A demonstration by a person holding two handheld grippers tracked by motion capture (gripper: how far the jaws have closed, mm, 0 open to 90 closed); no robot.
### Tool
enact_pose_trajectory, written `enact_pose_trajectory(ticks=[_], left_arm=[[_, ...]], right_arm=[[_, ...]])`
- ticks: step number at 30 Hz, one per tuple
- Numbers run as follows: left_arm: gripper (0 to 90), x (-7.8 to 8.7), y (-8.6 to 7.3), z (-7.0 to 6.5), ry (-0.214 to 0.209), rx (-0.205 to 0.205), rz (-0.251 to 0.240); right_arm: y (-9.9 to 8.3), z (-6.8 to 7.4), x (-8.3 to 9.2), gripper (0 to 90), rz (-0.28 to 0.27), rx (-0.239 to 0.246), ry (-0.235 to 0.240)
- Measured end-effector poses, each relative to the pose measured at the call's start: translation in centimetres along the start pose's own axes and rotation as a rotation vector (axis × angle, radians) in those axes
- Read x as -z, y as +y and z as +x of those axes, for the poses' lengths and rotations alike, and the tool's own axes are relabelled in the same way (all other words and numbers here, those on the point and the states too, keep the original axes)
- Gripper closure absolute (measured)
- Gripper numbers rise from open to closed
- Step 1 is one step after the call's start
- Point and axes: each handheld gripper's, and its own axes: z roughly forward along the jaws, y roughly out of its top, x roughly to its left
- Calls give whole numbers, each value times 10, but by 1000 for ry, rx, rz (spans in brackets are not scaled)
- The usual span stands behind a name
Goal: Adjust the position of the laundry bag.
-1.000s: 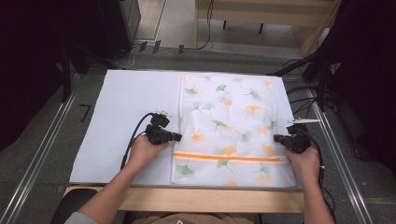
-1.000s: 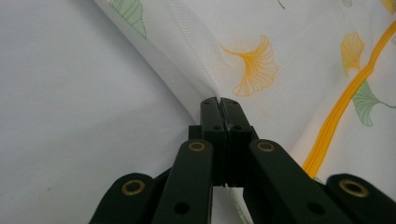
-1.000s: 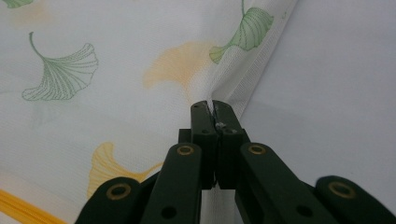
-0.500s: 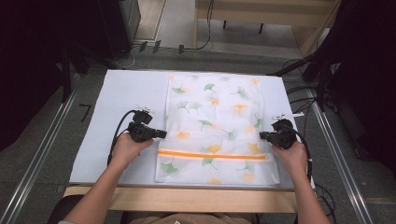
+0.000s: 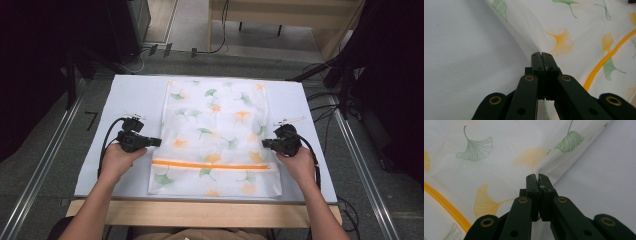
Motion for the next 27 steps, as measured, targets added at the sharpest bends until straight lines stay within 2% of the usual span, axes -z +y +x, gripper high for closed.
enact_pose_trajectory(ticks=[6, 11, 15, 22, 25, 26, 27], left_arm=[[900, 10, -6, 14, 27, 25, -10], [900, 14, -8, 21, 51, 39, -13], [900, 20, -11, 31, 69, 69, -29], [897, 18, -12, 35, 105, 62, -5], [873, 17, -12, 34, 92, 67, -2], [808, 17, -12, 35, 82, 65, -3], [788, 17, -12, 34, 73, 65, -6]], right_arm=[[9, 15, -8, 900, 3, 36, 27], [13, 21, -12, 900, -2, 38, 45], [18, 29, -18, 898, -13, 48, 63], [19, 34, -24, 883, 5, 62, 66], [19, 33, -25, 840, 9, 66, 60], [18, 31, -24, 793, 13, 56, 54], [18, 30, -24, 773, 8, 57, 54]])
